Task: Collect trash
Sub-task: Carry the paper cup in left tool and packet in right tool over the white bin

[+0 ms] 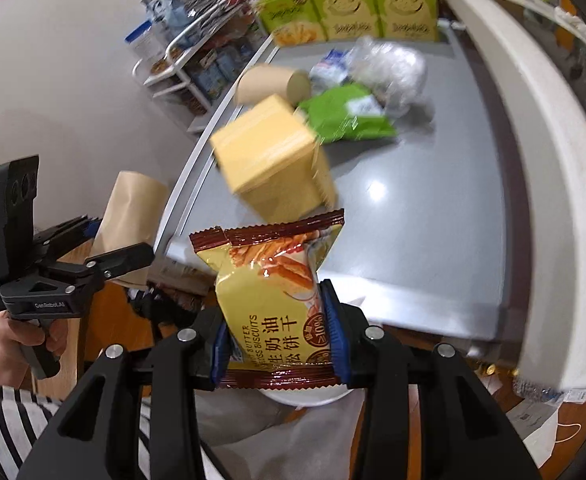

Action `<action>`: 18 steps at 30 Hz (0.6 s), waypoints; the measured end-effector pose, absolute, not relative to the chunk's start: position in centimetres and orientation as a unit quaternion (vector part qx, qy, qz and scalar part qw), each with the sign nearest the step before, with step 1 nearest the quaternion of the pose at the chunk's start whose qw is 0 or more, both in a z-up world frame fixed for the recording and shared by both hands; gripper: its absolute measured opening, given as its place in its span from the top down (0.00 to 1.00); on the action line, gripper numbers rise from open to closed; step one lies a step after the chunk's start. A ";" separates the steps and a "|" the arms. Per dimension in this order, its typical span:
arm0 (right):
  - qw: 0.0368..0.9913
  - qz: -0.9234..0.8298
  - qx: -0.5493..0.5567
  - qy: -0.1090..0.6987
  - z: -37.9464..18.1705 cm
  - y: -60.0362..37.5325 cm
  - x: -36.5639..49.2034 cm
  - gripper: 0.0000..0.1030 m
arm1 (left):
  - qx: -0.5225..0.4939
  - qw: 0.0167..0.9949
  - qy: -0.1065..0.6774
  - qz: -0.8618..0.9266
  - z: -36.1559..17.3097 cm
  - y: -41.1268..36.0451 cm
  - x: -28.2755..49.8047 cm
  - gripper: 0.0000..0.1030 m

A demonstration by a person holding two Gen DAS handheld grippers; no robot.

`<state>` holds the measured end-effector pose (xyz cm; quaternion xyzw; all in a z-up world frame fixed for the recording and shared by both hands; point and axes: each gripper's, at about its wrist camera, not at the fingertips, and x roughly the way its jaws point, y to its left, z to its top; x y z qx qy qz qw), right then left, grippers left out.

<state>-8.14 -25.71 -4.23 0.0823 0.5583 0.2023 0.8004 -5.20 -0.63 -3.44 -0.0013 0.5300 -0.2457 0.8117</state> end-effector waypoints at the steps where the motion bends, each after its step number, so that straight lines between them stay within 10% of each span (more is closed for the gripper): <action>1: 0.796 0.206 0.082 0.563 -4.6 -25.5 -8.6 0.62 | 0.001 0.809 0.533 -0.247 -3.6 -0.8 -5.6 0.19; 18: 0.756 0.218 0.078 0.612 -9.6 -24.4 -10.6 0.62 | 0.046 0.776 0.573 -0.259 -7.8 -2.4 -10.0 0.19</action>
